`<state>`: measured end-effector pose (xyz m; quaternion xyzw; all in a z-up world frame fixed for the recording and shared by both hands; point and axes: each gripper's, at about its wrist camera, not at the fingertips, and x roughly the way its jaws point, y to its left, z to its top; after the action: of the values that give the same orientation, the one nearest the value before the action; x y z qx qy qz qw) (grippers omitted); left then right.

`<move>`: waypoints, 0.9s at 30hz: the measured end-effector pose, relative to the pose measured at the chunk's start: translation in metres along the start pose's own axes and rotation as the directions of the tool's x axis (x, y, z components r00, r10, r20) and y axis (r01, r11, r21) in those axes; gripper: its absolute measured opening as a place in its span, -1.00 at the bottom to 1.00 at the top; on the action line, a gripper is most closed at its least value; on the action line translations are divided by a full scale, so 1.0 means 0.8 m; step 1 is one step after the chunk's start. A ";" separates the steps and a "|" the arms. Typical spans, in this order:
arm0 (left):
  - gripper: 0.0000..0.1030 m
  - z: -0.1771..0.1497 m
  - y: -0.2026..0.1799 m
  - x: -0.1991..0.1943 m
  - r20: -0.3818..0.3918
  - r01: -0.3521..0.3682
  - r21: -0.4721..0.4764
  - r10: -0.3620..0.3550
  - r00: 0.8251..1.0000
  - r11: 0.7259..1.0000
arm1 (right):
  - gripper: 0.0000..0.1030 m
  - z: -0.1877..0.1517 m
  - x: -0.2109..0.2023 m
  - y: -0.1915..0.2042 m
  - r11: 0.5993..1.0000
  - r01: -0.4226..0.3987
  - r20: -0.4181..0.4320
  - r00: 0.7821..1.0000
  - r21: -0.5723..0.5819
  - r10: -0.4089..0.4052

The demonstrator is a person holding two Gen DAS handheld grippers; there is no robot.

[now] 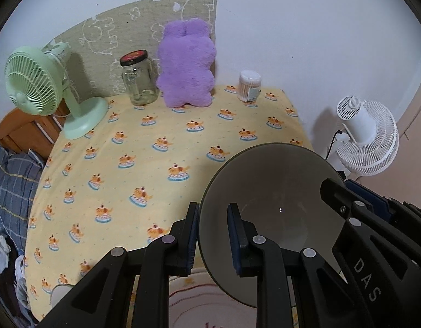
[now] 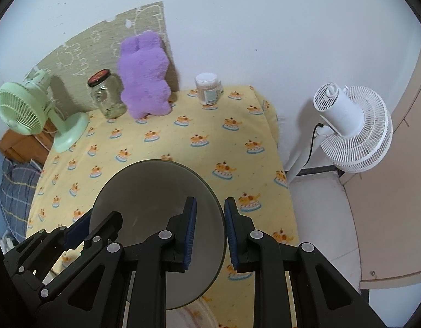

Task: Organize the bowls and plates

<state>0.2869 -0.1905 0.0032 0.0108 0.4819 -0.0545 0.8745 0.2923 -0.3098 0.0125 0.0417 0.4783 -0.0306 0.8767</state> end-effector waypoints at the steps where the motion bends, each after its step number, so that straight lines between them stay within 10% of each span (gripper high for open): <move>1: -0.64 -0.003 0.004 -0.004 0.002 0.002 0.003 -0.002 1.000 1.000 | -0.52 -0.004 -0.005 0.005 1.000 0.003 0.004 1.000 0.004 -0.003; 27: -0.64 -0.082 0.179 -0.097 0.047 0.033 0.065 -0.036 0.998 0.997 | -0.52 -0.098 -0.094 0.191 0.998 0.041 0.044 0.998 0.055 -0.043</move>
<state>0.2056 -0.0370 0.0289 0.0290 0.4586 -0.0853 0.8840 0.2000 -0.1487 0.0400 0.0546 0.4583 -0.0628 0.8849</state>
